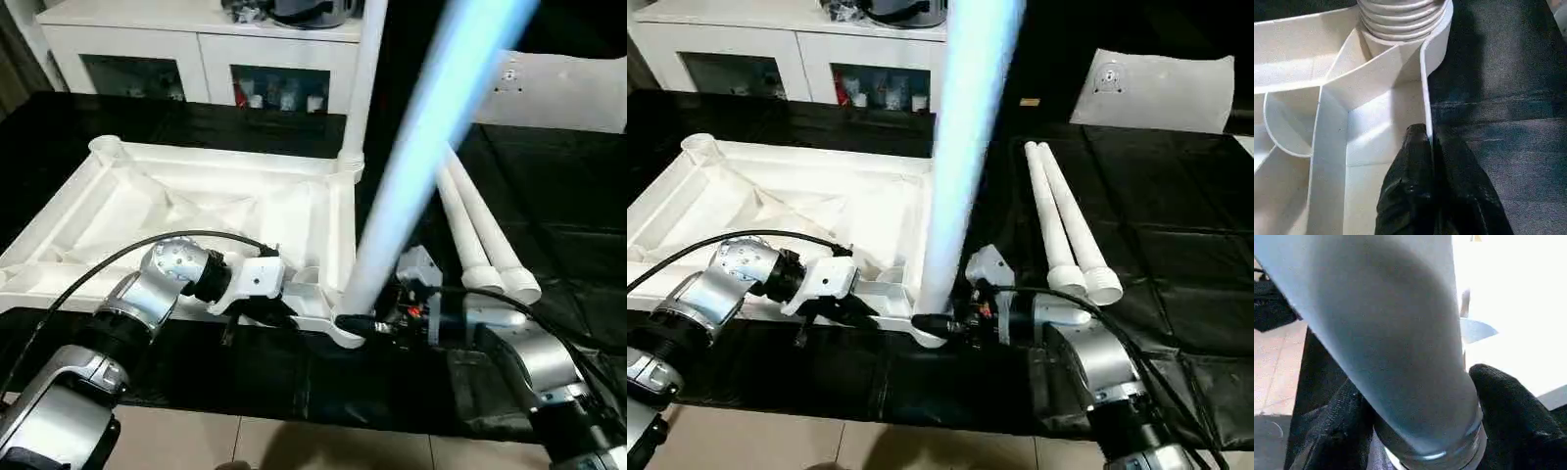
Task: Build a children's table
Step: Rotate leg to tighten
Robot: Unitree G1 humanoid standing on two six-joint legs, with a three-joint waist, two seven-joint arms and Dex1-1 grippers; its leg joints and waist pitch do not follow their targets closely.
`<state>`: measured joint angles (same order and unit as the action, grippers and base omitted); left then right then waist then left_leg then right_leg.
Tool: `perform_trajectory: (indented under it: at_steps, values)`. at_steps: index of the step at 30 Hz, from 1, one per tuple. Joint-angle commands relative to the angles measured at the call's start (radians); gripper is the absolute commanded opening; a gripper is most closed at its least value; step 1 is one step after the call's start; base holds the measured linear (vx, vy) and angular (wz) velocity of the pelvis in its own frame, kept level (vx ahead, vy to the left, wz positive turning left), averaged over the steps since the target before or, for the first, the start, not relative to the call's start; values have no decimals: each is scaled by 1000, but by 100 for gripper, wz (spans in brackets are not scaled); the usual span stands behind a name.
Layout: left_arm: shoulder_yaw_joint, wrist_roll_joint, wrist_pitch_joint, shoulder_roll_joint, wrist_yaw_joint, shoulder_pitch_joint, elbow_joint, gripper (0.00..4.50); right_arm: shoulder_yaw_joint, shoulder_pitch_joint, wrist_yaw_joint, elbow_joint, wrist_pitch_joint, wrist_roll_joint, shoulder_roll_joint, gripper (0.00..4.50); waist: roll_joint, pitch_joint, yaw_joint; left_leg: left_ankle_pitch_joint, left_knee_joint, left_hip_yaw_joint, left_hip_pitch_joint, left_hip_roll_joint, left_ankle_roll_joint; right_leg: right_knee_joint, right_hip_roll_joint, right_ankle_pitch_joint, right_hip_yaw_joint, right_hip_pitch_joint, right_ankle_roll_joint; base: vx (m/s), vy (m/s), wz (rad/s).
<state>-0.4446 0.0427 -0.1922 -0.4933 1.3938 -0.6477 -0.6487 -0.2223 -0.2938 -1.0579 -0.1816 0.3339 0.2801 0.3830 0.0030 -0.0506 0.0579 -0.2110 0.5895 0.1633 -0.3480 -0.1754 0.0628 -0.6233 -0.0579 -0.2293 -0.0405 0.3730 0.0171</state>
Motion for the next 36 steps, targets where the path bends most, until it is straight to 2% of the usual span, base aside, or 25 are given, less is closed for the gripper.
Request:
perform_trajectory:
  at_steps: [1, 4, 5, 7, 12, 14, 15, 18, 19, 20, 21, 22, 23, 24, 25, 26, 28, 29, 30, 31, 32, 34, 36]
  values:
    - [-62, 63, 2, -12, 54, 23, 6, 0, -42, 21, 18, -51, 77, -26, 3, 269, 14, 37, -1, -238, -83, -15, 5, -60, 2, 87, -89, -177, 53, -36, 251, 0, 0, 0]
    - [-62, 63, 3, -12, 55, 25, 8, 0, -57, 21, 22, -46, 84, -41, 4, 268, 15, 38, -2, -215, -84, -15, 4, -61, 3, 85, -87, -149, 53, -35, 247, 0, 0, 0]
    - [-62, 62, 6, -11, 56, 25, 9, 0, -78, 21, 26, -52, 95, -61, 5, 268, 11, 39, -3, -207, -83, -15, 3, -61, 1, 84, -87, -129, 53, -36, 249, 0, 0, 0]
    - [-62, 61, 9, -11, 56, 25, 9, 0, -80, 22, 30, -55, 111, -59, 1, 268, 14, 38, -4, -199, -84, -14, 4, -61, -1, 83, -87, -119, 52, -36, 250, 0, 0, 0]
    - [-50, 39, 43, -9, 60, 39, 30, 0, -80, 41, 54, -55, 121, -62, -12, 268, 13, 31, -6, -263, -91, -15, 10, -62, 10, 97, -91, -241, 54, -32, 230, 0, 0, 0]
    - [-39, 20, 69, -7, 57, 53, 50, 0, -69, 47, 73, -57, 125, -59, -21, 268, 15, 30, -7, -257, -94, -16, 10, -62, 12, 99, -91, -244, 56, -33, 223, 0, 0, 0]
    - [-39, 20, 69, -7, 57, 53, 50, 0, -69, 47, 73, -57, 125, -59, -21, 268, 13, 31, -9, -248, -96, -15, 9, -62, 11, 98, -90, -228, 56, -35, 224, 0, 0, 0]
    - [-4, -21, 165, 3, 21, 90, 109, 0, -30, 55, 146, -63, 114, -56, -55, 268, 14, 30, -15, -244, -97, -14, 8, -60, 9, 99, -89, -219, 57, -34, 230, 0, 0, 0]
    - [13, -32, 216, 12, -19, 110, 140, 0, -5, 60, 191, -68, 101, -54, -79, 268, 14, 30, -17, -249, -97, -15, 8, -60, 11, 99, -90, -228, 57, -34, 230, 0, 0, 0]
    - [15, -33, 221, 13, -23, 113, 143, 0, -3, 60, 196, -68, 100, -53, -82, 268, 15, 25, -23, -276, -99, -15, 10, -61, 14, 103, -90, -272, 57, -28, 228, 0, 0, 0]
    - [44, -59, 302, 35, -87, 151, 204, 0, 42, 67, 275, -77, 93, -42, -127, 268, 12, 22, -28, -311, -101, -16, 11, -60, 18, 107, -91, -351, 58, -25, 212, 0, 0, 0]
    - [56, -72, 335, 45, -111, 168, 235, 0, 61, 71, 308, -79, 97, -35, -146, 268, 11, 18, -29, -323, -101, -18, 12, -60, 20, 113, -92, -401, 58, -21, 201, 0, 0, 0]
    - [74, -87, 393, 71, -163, 195, 286, 0, 88, 76, 365, -85, 87, -29, -179, 268, 12, 18, -32, -343, -103, -23, 11, -57, 24, 119, -93, -483, 57, -19, 174, 0, 0, 0]
    - [80, -90, 415, 83, -184, 206, 306, 0, 98, 77, 390, -89, 81, -29, -193, 268, 5, 17, -36, -344, -105, -25, 7, -57, 25, 121, -94, -511, 56, -20, 158, 0, 0, 0]
    - [87, -95, 441, 97, -209, 217, 329, 0, 109, 77, 419, -93, 75, -29, -210, 268, 11, 14, -44, -361, -108, -28, 8, -57, 30, 126, -91, -549, 53, -13, 132, 0, 0, 0]
    - [96, -101, 481, 122, -248, 236, 365, 0, 129, 76, 470, -105, 65, -28, -240, 267, 12, 15, -48, -379, -108, -28, 12, -59, 34, 126, -93, -555, 55, -6, 133, 0, 0, 0]
    - [109, -97, 534, 162, -309, 261, 412, 0, 160, 69, 543, -126, 53, -28, -284, 267, 12, 16, -56, -384, -109, -31, 8, -58, 31, 128, -90, -538, 55, -10, 130, 0, 0, 0]
    - [115, -84, 578, 207, -371, 280, 449, 0, 193, 56, 618, -154, 43, -25, -330, 267, 0, 13, -61, -383, -107, -27, 9, -54, 20, 132, -86, -534, 56, -2, 128, 0, 0, 0]
    - [120, -69, 604, 240, -422, 288, 466, 0, 214, 44, 669, -175, 36, -22, -362, 267, 0, 15, -64, -374, -106, -26, 10, -57, 22, 129, -89, -525, 59, -2, 133, 0, 0, 0]
    - [120, -69, 604, 240, -422, 288, 466, 0, 214, 44, 669, -175, 36, -22, -362, 267, 2, 12, -66, -372, -106, -26, 8, -55, 18, 132, -89, -536, 58, 0, 132, 0, 0, 0]
    - [122, -31, 653, 308, -529, 297, 489, 0, 229, 19, 749, -211, 26, -34, -418, 267, -3, 13, -68, -364, -104, -26, 9, -53, 15, 134, -89, -560, 57, -1, 121, 0, 0, 0]
    - [115, 10, 666, 343, -602, 290, 483, 0, 221, 2, 789, -231, 21, -50, -447, 267, 0, 12, -71, -363, -104, -26, 9, -52, 13, 140, -88, -585, 57, 2, 104, 0, 0, 0]
    - [103, 33, 667, 348, -630, 281, 475, 0, 220, -5, 805, -241, 19, -52, -458, 267, -5, 16, -72, -344, -107, -26, 4, -52, 6, 139, -84, -536, 55, -2, 94, 0, 0, 0]
